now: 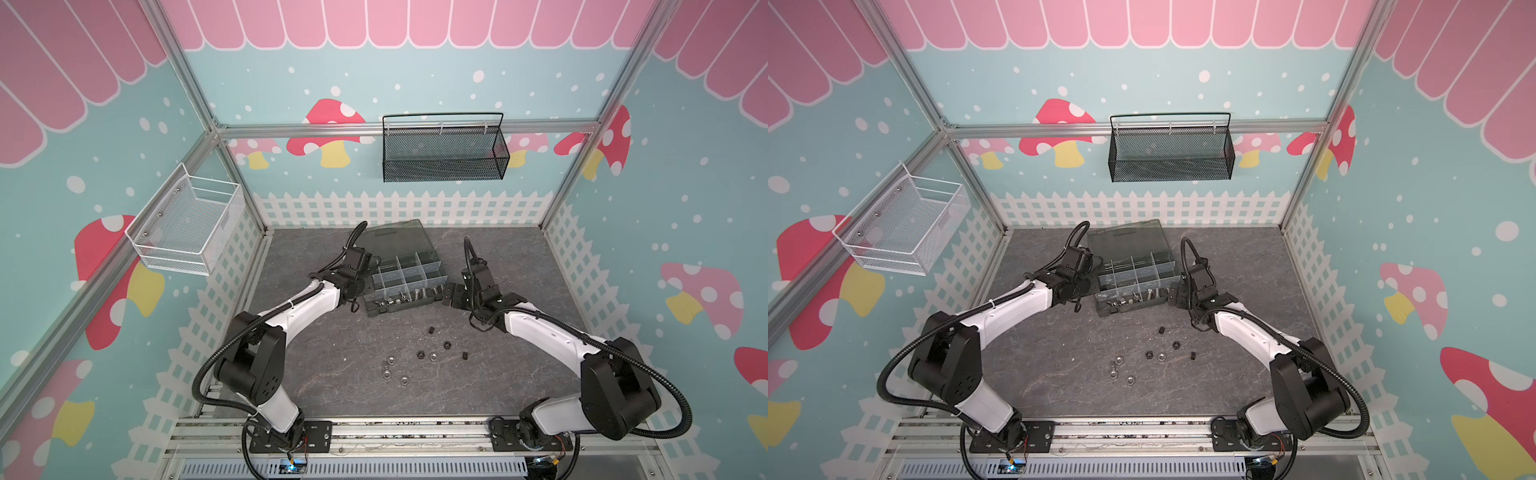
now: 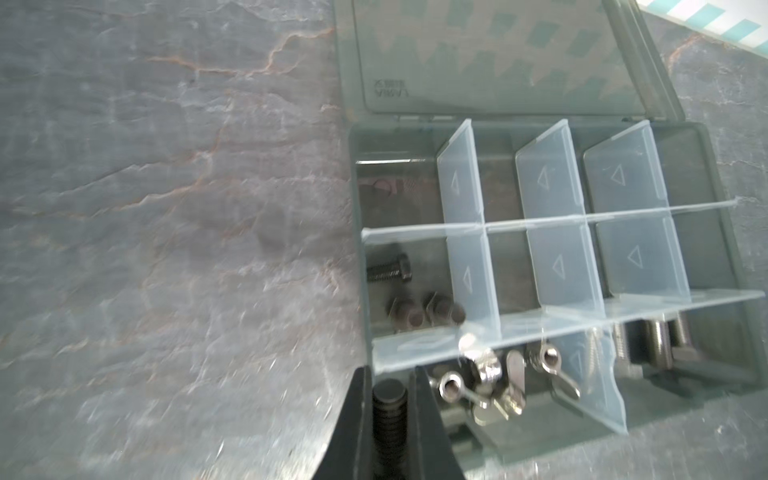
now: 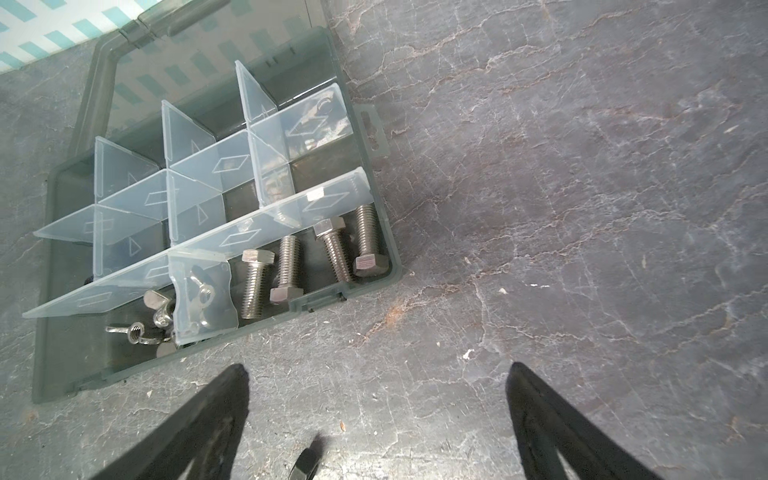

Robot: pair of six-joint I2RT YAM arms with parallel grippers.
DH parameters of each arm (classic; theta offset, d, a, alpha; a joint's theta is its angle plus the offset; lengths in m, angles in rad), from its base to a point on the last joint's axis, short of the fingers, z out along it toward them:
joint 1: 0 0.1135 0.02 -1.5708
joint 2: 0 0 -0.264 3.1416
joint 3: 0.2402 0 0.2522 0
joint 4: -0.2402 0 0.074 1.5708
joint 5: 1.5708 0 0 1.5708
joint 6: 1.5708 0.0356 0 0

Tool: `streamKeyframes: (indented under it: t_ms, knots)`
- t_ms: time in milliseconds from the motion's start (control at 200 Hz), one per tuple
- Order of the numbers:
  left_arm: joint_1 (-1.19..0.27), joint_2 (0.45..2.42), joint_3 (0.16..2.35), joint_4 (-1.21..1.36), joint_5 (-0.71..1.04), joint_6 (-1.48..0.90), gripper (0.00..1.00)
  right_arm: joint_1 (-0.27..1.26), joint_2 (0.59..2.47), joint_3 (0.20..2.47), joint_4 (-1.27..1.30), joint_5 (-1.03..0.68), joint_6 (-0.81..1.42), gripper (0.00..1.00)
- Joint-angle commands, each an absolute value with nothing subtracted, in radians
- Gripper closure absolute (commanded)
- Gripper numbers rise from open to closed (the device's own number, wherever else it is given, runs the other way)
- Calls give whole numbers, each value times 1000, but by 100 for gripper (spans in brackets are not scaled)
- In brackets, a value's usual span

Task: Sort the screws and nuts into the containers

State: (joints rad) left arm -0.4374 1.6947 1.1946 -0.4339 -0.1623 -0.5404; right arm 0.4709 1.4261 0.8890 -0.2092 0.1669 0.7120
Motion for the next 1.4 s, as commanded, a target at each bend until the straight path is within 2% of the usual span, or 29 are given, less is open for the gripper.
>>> streamKeyframes:
  t_ms: [0,625,1071,1301,1396]
  knots:
    - [-431,1762,1261,-396,-138,-495,98,468,1405,873,-216,174,721,2]
    - [-419,1933,1390,-397,-116,-485,96,468,1396,874,-212,175,702,2]
    - [-419,1953,1405,-395,-92,-490,78,469,1364,822,-218,159,682,2]
    - [-419,1911,1387,-394,-79,-491,75,469,1347,803,-231,163,682,0]
    - [-419,1875,1367,-388,-73,-494,73,471,1346,800,-248,159,680,4]
